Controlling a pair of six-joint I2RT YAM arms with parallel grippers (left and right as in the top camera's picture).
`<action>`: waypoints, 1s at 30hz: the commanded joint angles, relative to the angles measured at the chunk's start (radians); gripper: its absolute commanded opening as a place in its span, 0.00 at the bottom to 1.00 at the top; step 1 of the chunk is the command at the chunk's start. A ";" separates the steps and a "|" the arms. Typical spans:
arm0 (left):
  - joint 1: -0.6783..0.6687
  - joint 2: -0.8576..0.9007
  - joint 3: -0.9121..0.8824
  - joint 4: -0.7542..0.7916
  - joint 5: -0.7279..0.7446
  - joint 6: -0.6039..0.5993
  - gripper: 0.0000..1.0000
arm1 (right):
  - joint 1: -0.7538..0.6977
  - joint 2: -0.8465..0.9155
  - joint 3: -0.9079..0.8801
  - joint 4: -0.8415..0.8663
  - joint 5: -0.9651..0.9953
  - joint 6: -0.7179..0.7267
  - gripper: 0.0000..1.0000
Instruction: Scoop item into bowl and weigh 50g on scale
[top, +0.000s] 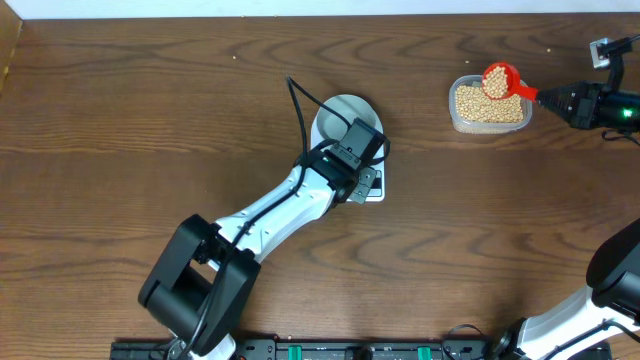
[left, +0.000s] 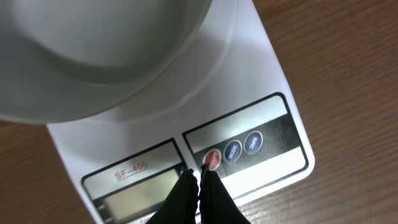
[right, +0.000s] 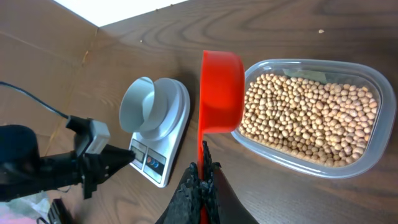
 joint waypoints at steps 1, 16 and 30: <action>0.003 0.031 -0.014 0.009 0.014 -0.013 0.07 | 0.003 -0.025 0.006 -0.004 -0.025 -0.013 0.01; 0.003 0.058 -0.035 0.037 0.013 -0.013 0.07 | 0.003 -0.025 0.006 -0.004 -0.025 -0.013 0.01; 0.003 0.058 -0.067 0.104 0.013 -0.013 0.07 | 0.003 -0.025 0.006 -0.004 -0.025 -0.013 0.01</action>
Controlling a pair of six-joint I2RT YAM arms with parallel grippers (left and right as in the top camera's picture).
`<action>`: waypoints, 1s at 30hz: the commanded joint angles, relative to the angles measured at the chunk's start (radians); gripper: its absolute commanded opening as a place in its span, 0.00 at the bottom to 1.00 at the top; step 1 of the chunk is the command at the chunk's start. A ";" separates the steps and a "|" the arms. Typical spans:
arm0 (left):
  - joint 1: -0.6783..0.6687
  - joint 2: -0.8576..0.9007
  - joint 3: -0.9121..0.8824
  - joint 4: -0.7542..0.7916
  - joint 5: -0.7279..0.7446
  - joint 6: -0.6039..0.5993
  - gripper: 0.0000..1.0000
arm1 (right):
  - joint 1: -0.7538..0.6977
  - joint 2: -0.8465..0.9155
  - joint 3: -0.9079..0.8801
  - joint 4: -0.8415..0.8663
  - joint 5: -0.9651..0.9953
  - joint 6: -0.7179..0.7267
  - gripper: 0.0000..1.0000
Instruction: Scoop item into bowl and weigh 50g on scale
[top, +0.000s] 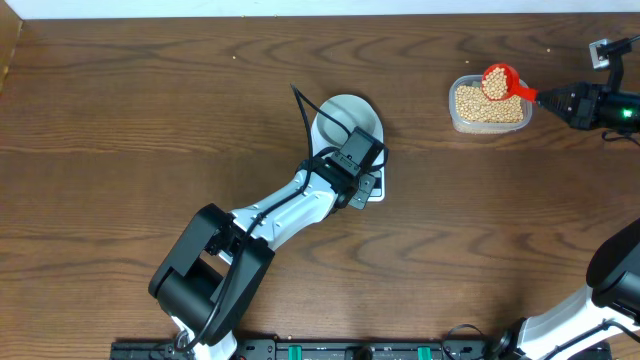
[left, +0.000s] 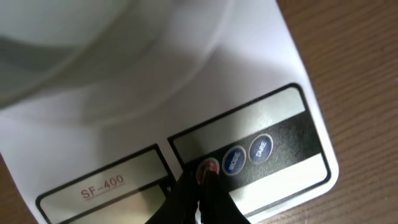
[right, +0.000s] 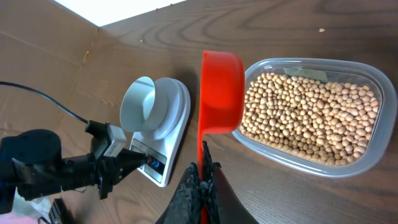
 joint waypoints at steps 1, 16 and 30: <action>0.003 0.013 -0.006 0.001 -0.002 -0.013 0.07 | 0.003 -0.025 0.006 -0.001 -0.025 -0.013 0.01; 0.003 0.071 -0.006 0.008 -0.001 -0.014 0.07 | 0.003 -0.025 0.006 -0.002 -0.026 -0.013 0.01; 0.005 0.096 -0.008 0.009 -0.058 -0.013 0.07 | 0.003 -0.025 0.006 -0.005 -0.026 -0.013 0.01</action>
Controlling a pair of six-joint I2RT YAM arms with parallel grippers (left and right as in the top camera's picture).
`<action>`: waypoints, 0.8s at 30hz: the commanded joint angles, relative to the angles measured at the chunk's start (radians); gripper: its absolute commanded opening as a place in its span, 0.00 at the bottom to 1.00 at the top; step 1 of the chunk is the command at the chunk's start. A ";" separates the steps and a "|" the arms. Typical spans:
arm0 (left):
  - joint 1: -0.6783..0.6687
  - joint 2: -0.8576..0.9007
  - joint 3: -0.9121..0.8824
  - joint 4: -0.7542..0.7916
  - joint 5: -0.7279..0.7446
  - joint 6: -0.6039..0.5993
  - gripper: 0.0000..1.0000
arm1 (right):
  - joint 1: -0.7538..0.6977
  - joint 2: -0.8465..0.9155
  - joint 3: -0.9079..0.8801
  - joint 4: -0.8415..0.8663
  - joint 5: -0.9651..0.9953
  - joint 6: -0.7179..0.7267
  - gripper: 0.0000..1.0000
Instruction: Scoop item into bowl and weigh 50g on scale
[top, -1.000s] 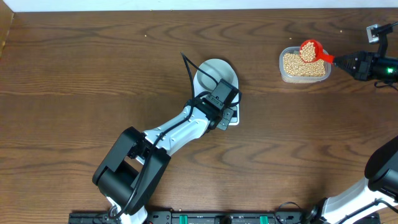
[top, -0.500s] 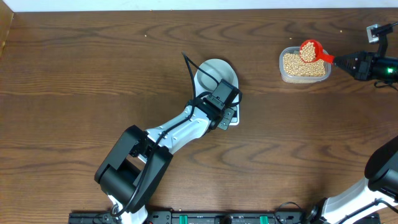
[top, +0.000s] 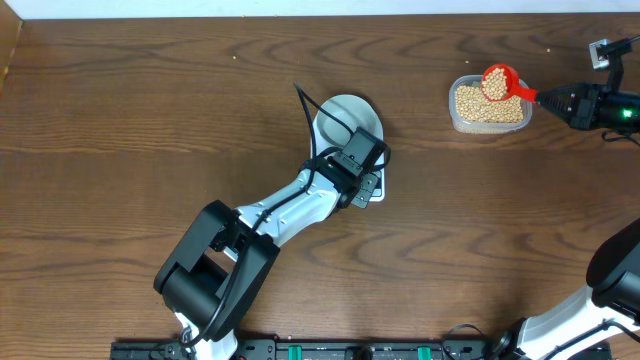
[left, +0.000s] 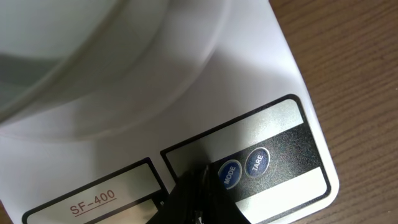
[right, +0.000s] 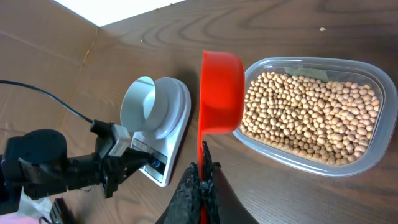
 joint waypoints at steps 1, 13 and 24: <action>0.007 0.069 -0.014 -0.014 -0.051 -0.013 0.07 | 0.003 -0.025 0.006 -0.002 -0.026 -0.013 0.01; 0.007 0.082 -0.021 -0.050 -0.078 -0.013 0.07 | 0.003 -0.025 0.006 -0.002 -0.026 -0.013 0.01; 0.007 0.082 -0.022 -0.056 -0.105 -0.013 0.08 | 0.003 -0.025 0.006 -0.001 -0.026 -0.013 0.01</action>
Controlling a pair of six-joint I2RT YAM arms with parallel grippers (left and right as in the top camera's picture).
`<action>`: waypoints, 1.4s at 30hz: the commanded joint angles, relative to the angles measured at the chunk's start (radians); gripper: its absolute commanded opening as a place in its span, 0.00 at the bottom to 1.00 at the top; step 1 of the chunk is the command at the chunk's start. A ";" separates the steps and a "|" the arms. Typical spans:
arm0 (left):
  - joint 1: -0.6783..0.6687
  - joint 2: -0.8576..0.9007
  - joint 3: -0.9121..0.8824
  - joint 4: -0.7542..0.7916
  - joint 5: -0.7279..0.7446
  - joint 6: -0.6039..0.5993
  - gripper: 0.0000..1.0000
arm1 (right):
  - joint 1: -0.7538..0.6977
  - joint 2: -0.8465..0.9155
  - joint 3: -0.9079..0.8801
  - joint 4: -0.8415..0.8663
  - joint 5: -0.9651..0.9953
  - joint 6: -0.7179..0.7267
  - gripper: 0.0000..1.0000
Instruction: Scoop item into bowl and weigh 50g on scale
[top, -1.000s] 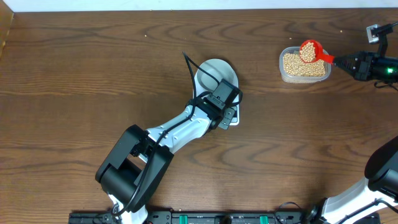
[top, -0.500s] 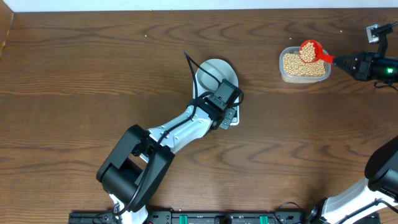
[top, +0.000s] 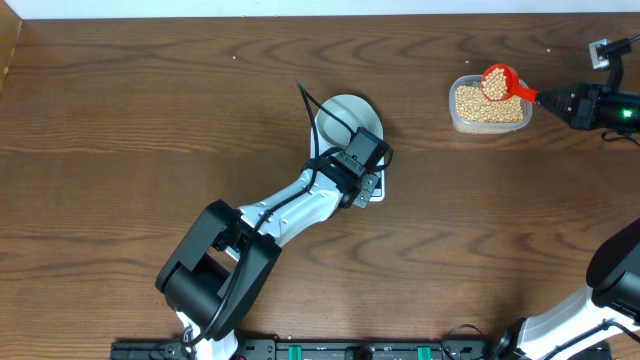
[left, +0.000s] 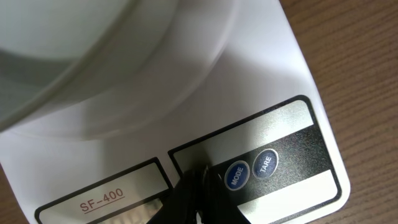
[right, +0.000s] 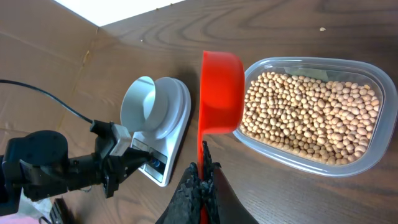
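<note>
A white scale (top: 370, 178) stands mid-table with a pale empty bowl (top: 345, 118) on it. My left gripper (left: 200, 175) is shut, its tips pressed on the scale's control strip just left of the blue MODE button (left: 237, 175), covering the spot where a red button sits. At the far right, my right gripper (right: 203, 168) is shut on the handle of a red scoop (right: 221, 93). The scoop holds soybeans (top: 495, 82) and hovers over the left end of the clear soybean tub (right: 311, 112).
The scale's display window marked SF-400 (left: 102, 199) lies left of the left fingertips. A black cable (top: 310, 105) arcs from the left wrist over the bowl's left side. Bare wooden table (top: 150, 120) surrounds both work spots.
My left gripper's view shifted slightly, with the scale's buttons a little further right and lower in frame; the tips still press the same spot. The right arm and scoop are unchanged.
At first my shut left tips hovered just short of the red button. A second later they touched its edge. Then they covered it fully, and they stay there now. My right gripper held the loaded scoop over the tub throughout.
</note>
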 joint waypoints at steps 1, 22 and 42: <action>0.015 0.074 -0.034 -0.033 -0.065 -0.013 0.07 | 0.003 -0.025 0.005 -0.001 -0.026 -0.013 0.01; 0.015 -0.565 -0.029 -0.157 -0.065 0.129 0.07 | 0.003 -0.025 0.006 -0.001 -0.026 -0.014 0.01; 0.015 -0.628 -0.030 -0.281 -0.065 0.182 0.99 | 0.003 -0.025 0.005 -0.009 -0.025 -0.051 0.01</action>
